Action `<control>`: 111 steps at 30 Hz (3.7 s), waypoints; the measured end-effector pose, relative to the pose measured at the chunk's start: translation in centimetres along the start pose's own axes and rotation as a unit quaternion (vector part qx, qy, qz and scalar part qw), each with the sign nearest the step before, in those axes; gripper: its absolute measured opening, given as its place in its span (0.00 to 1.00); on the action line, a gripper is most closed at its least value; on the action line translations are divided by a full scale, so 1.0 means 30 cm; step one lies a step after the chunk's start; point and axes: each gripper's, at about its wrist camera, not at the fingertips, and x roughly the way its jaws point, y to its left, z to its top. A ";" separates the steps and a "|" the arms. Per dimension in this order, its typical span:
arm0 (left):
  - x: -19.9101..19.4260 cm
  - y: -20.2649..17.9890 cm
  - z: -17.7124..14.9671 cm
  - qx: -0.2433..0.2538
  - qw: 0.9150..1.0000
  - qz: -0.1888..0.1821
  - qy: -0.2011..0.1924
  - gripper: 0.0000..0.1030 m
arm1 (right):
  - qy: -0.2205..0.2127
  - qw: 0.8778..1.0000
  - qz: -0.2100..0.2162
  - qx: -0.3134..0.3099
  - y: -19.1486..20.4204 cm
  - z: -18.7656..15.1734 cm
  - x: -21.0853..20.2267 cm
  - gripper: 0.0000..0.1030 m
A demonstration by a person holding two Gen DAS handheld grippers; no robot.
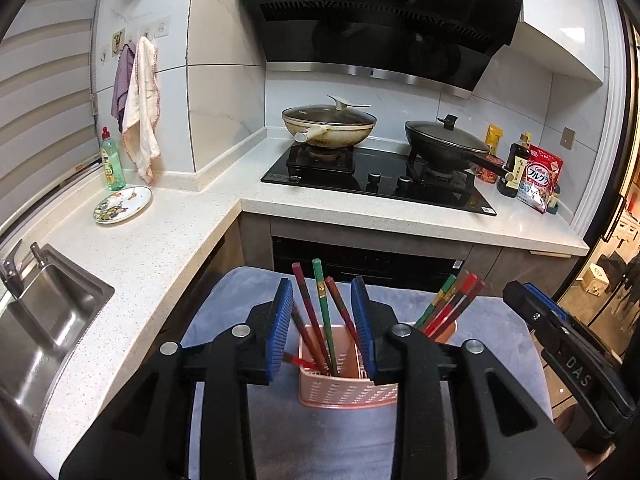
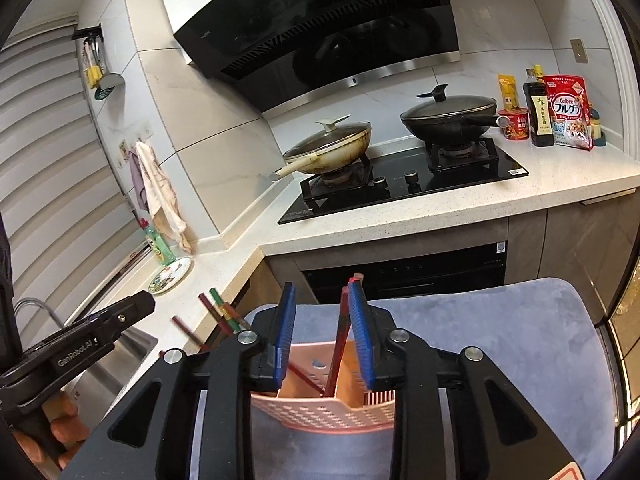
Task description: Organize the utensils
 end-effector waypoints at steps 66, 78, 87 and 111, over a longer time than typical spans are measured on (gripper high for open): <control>-0.300 0.000 -0.584 0.051 0.990 0.103 0.080 0.87 | 0.098 0.985 -0.104 -0.097 0.085 -0.525 -0.448 0.78; -0.276 0.019 -0.605 0.046 0.989 0.105 0.098 0.91 | 0.109 0.983 -0.113 -0.099 0.076 -0.542 -0.433 0.92; -0.244 0.014 -0.599 0.045 0.987 0.109 0.105 0.93 | 0.117 0.982 -0.118 -0.093 0.068 -0.543 -0.399 0.94; -0.108 -0.006 -0.557 0.047 0.985 0.121 0.109 0.93 | 0.127 0.979 -0.125 -0.097 0.035 -0.501 -0.254 0.94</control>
